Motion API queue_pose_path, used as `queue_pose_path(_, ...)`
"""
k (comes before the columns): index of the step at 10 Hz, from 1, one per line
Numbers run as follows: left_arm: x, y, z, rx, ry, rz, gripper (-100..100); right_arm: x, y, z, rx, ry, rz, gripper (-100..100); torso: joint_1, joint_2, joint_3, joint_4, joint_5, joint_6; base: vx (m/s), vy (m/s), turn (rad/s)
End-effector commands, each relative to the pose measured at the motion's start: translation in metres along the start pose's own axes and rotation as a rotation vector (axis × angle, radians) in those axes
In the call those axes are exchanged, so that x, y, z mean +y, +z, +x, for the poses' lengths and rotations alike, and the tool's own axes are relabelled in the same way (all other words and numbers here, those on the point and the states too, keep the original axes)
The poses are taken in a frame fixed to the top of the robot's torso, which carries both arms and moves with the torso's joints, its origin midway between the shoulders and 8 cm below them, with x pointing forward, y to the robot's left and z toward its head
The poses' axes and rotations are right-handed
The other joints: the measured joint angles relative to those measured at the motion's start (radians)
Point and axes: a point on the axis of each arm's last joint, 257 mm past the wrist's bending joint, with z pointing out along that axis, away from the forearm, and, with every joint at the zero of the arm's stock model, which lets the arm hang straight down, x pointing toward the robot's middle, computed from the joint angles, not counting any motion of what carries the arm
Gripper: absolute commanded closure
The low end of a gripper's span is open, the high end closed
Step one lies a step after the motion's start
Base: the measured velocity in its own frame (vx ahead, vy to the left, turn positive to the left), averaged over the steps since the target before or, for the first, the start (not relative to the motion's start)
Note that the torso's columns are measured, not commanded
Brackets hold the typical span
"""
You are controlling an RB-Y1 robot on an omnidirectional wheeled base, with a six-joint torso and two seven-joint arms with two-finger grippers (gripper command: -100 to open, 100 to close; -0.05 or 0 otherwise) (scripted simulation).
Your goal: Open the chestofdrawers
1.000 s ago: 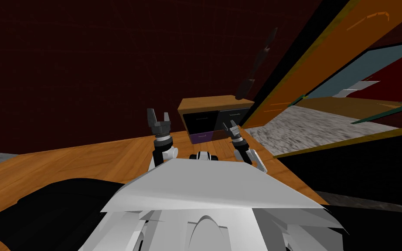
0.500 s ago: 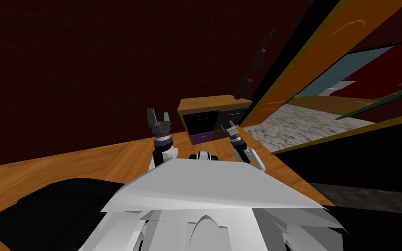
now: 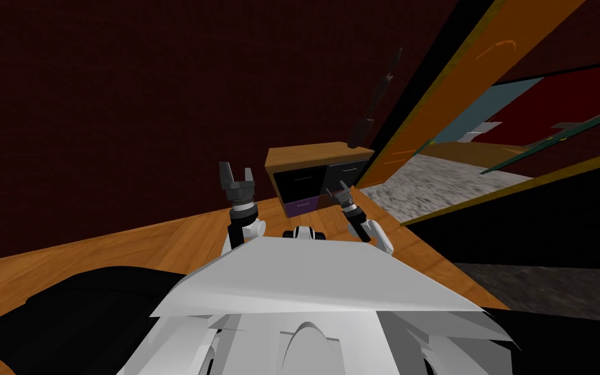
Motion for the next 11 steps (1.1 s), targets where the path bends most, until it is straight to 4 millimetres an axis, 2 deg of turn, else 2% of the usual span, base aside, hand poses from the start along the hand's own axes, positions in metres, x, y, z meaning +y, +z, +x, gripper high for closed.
queue_pose_path(1, 0.0, 0.0, 0.0, 0.0, 0.0, 0.0, 0, 0.006, 0.0, 0.012, 0.023, -0.107, -0.024, -100, 0.002, 0.0, 0.0, 0.0, 0.001, 0.0, 0.023, 0.096, -0.1)
queue_pose_path(2, 0.0, 0.0, 0.0, 0.0, 0.0, 0.0, 0, 0.006, 0.0, 0.012, 0.023, -0.119, -0.024, -100, 0.001, 0.0, 0.0, 0.0, 0.001, 0.0, 0.016, 0.046, -0.004)
queue_pose_path(5, 0.0, 0.0, 0.0, 0.0, 0.0, 0.0, 0, 0.016, 0.001, 0.032, 0.058, -0.255, -0.068, -100, 0.0, 0.0, 0.0, 0.0, 0.0, 0.0, 0.025, 0.073, -0.124)
queue_pose_path(7, 0.0, 0.0, 0.0, 0.0, 0.0, 0.0, 0, 0.016, 0.001, 0.032, 0.056, -0.294, -0.069, -100, 0.001, -0.001, 0.0, 0.0, 0.0, 0.0, 0.032, 0.068, -0.042)
queue_pose_path(8, 0.0, 0.0, 0.0, 0.0, 0.0, 0.0, 0, 0.02, 0.0, 0.041, 0.071, -0.35, -0.093, -100, -0.001, 0.0, 0.0, 0.0, 0.0, 0.0, 0.029, 0.093, -0.137)
queue_pose_path(11, 0.0, 0.0, 0.0, 0.0, 0.0, 0.0, 0, 0.025, 0.0, 0.051, 0.081, -0.455, -0.119, -100, 0.001, -0.001, 0.0, 0.0, 0.0, 0.0, 0.039, 0.092, -0.106)
